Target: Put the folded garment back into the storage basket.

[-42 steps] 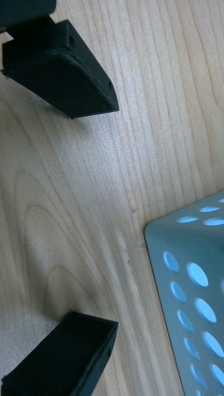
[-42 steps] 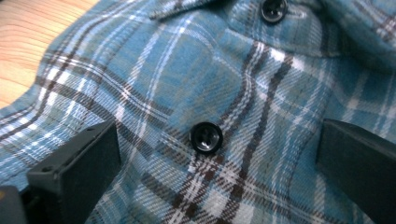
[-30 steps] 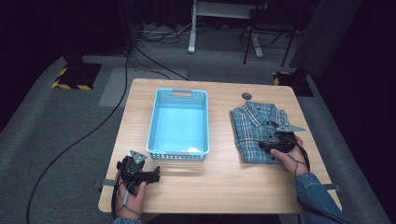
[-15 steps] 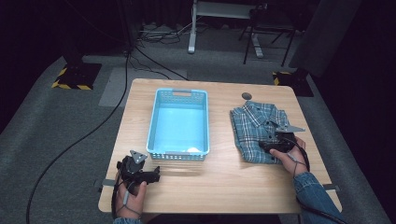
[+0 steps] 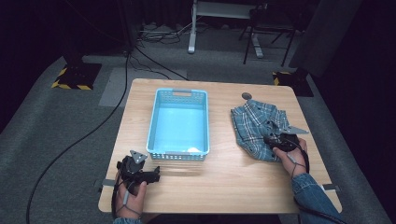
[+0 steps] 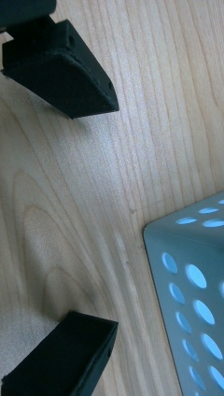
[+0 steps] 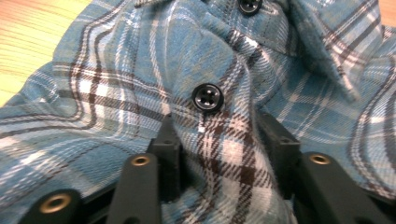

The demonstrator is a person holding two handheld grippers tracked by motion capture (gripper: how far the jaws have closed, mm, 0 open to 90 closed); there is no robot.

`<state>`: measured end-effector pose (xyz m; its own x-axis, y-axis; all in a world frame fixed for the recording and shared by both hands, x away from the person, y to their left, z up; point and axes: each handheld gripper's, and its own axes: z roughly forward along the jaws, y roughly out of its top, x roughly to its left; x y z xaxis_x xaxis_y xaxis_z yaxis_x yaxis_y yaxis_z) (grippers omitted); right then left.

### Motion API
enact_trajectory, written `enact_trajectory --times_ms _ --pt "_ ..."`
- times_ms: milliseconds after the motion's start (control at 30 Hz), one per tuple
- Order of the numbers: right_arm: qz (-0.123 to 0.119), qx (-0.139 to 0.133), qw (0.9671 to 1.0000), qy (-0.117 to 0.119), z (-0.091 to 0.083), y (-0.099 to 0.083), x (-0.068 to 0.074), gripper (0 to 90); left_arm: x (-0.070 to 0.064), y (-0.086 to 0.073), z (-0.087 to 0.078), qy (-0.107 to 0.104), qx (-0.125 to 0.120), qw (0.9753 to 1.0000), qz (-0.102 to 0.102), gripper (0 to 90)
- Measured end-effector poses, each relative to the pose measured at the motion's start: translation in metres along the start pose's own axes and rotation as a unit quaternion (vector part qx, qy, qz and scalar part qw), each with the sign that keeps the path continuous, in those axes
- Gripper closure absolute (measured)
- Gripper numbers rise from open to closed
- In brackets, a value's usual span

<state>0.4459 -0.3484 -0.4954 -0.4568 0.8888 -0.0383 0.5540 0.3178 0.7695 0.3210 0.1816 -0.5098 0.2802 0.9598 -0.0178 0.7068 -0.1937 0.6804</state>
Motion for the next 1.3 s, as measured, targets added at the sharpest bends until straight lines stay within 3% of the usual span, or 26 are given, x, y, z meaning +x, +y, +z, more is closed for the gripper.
enact_trajectory --times_ms 233,400,533,967,1300 --pt "0.003 -0.019 0.9998 0.006 -0.006 -0.001 -0.002 69.4 0.000 0.000 0.000 0.000 0.000 1.0000 0.000 0.1" --pt "-0.003 -0.026 0.9996 -0.005 -0.014 0.006 0.000 72.8 0.000 0.000 0.000 0.000 0.000 1.0000 0.000 0.1" --pt "0.002 -0.039 0.9992 -0.006 -0.022 0.012 -0.002 73.2 0.000 0.000 0.000 0.000 0.000 1.0000 0.000 0.1" --pt "-0.016 -0.084 0.9963 -0.015 -0.056 0.039 -0.004 73.4 0.000 0.000 0.000 0.000 0.000 1.0000 0.000 0.1" --pt "-0.024 -0.092 0.9955 -0.006 -0.069 0.056 0.000 73.4 0.000 0.000 0.000 0.000 0.000 1.0000 0.000 0.1"
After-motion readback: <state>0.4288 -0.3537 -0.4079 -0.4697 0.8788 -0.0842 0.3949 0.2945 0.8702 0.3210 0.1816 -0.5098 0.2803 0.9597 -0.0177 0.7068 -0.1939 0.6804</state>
